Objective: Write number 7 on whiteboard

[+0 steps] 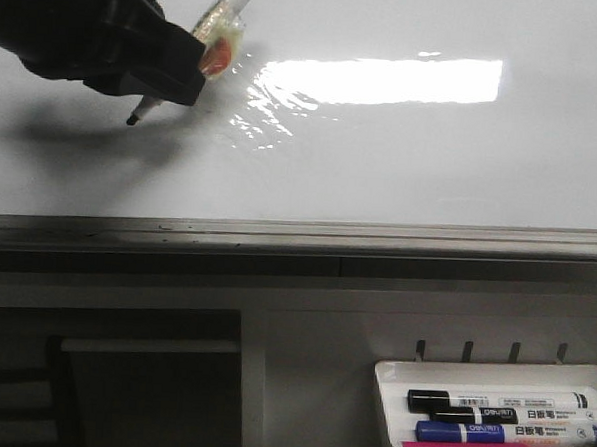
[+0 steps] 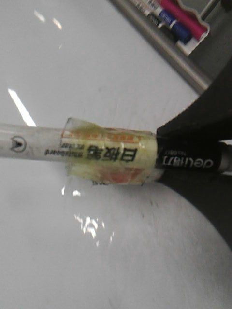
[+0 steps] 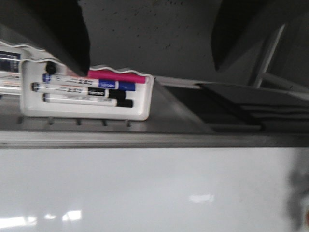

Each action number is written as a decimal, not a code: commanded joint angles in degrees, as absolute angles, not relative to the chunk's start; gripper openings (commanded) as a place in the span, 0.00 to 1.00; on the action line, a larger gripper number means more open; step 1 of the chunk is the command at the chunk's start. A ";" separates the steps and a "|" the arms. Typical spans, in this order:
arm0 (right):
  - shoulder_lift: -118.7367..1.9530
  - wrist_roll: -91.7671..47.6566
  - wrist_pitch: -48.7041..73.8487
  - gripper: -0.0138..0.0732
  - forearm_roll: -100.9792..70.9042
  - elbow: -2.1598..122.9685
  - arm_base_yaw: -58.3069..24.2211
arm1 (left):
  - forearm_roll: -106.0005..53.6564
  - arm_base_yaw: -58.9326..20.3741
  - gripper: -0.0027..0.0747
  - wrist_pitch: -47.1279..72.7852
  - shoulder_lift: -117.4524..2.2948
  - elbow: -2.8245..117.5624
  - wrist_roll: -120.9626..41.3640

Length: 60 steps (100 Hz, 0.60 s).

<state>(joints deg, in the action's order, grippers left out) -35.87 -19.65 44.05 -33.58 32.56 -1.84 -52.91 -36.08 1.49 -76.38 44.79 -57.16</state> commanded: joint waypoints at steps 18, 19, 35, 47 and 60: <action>-46.61 -39.34 49.39 0.70 -57.62 40.23 -1.94 | -45.89 -40.63 0.01 13.65 -69.64 46.57 -56.90; -47.17 -39.76 49.63 0.70 -58.69 40.62 -1.94 | -45.68 -40.88 0.01 13.83 -69.53 46.57 -56.90; -55.15 -44.39 55.63 0.70 -63.73 45.64 -1.94 | -41.80 -47.14 0.01 14.12 -69.53 46.57 -56.90; -60.10 -45.09 58.97 0.70 -63.73 49.15 -1.94 | -40.05 -49.86 0.01 13.15 -69.53 46.57 -56.90; -63.24 -45.53 61.35 0.70 -64.43 51.46 -2.18 | -39.38 -49.99 0.01 13.27 -69.53 46.57 -56.90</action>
<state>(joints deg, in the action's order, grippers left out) -62.12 -44.08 59.26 -60.10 48.35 -1.91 -39.30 -49.41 15.87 -71.20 44.79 -57.16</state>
